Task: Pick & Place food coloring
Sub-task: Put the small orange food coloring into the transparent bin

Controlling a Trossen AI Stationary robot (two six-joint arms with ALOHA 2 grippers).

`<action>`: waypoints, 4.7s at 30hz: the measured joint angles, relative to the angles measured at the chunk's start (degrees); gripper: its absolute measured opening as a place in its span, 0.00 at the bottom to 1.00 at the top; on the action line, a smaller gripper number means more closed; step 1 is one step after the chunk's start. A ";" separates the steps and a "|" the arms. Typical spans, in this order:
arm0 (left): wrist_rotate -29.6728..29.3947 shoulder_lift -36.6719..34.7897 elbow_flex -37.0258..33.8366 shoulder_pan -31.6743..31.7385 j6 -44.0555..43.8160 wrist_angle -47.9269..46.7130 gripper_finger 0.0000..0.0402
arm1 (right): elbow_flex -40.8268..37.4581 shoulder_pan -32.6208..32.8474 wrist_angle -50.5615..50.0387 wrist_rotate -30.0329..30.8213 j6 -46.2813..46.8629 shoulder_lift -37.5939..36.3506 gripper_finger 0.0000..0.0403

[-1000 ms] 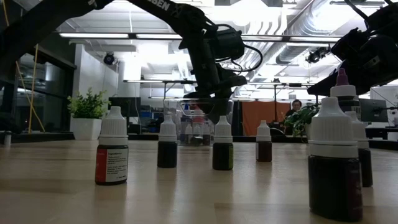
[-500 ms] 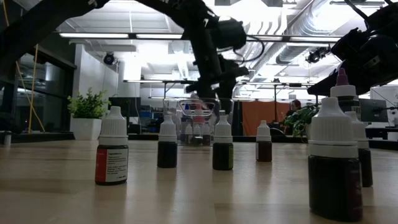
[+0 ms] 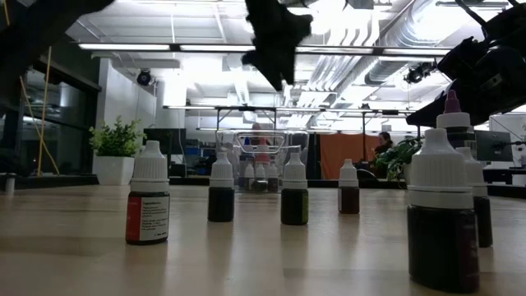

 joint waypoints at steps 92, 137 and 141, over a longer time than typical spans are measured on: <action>8.76 -19.64 -71.66 -39.51 -2.40 70.03 0.47 | 0.00 0.00 0.00 0.02 0.00 0.42 0.00; 0.85 -15.26 -71.66 -43.51 0.49 73.20 0.30 | -0.02 0.02 -0.02 0.00 0.00 0.37 0.00; 0.93 -15.26 -71.37 -43.51 0.41 73.18 0.25 | -0.02 0.02 -0.02 0.00 0.00 0.39 0.00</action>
